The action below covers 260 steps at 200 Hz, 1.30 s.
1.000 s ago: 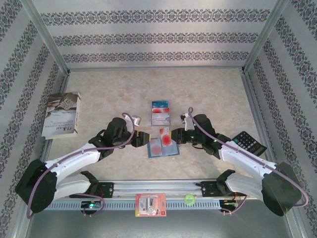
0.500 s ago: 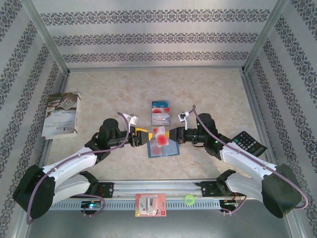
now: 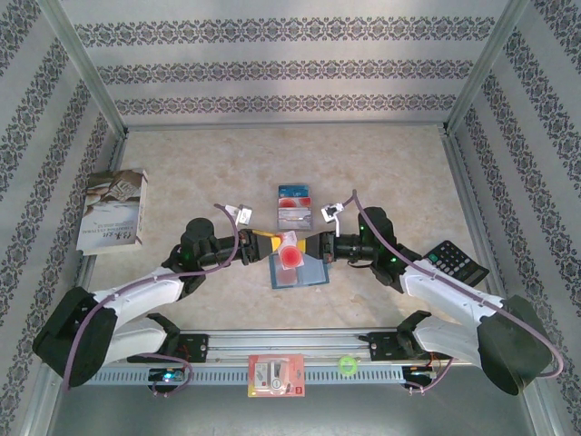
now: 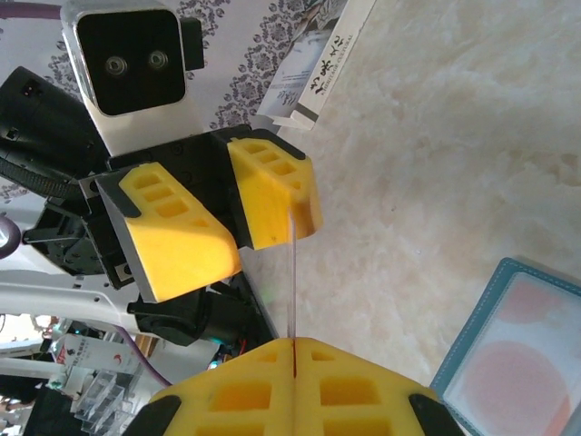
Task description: Take the credit cards out of the card holder
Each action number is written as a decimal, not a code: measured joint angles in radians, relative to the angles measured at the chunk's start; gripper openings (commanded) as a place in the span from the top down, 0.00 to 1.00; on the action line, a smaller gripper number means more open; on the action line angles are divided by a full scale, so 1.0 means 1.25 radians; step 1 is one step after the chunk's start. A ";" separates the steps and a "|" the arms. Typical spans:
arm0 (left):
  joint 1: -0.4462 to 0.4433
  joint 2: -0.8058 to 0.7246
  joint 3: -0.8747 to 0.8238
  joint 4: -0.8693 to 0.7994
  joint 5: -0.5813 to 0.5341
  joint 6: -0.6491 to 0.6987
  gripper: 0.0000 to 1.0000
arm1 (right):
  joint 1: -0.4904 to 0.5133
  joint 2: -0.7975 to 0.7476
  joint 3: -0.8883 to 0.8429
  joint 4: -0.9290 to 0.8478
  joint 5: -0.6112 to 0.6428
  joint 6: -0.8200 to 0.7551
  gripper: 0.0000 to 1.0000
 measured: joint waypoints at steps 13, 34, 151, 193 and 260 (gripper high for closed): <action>0.000 0.014 0.000 0.018 0.006 -0.009 0.71 | 0.006 0.006 0.000 0.006 0.000 0.002 1.00; 0.000 0.032 -0.001 0.042 0.009 -0.027 0.82 | 0.015 0.012 0.000 0.010 0.000 0.002 1.00; 0.005 0.038 -0.018 0.161 0.028 -0.065 1.00 | 0.015 0.046 0.020 0.026 -0.045 0.020 0.59; 0.005 0.038 -0.019 0.183 0.036 -0.072 1.00 | 0.015 0.078 0.037 0.034 -0.071 0.020 0.94; 0.014 -0.074 0.030 -0.013 -0.022 -0.058 0.28 | -0.003 0.094 0.217 -0.233 0.006 -0.165 1.00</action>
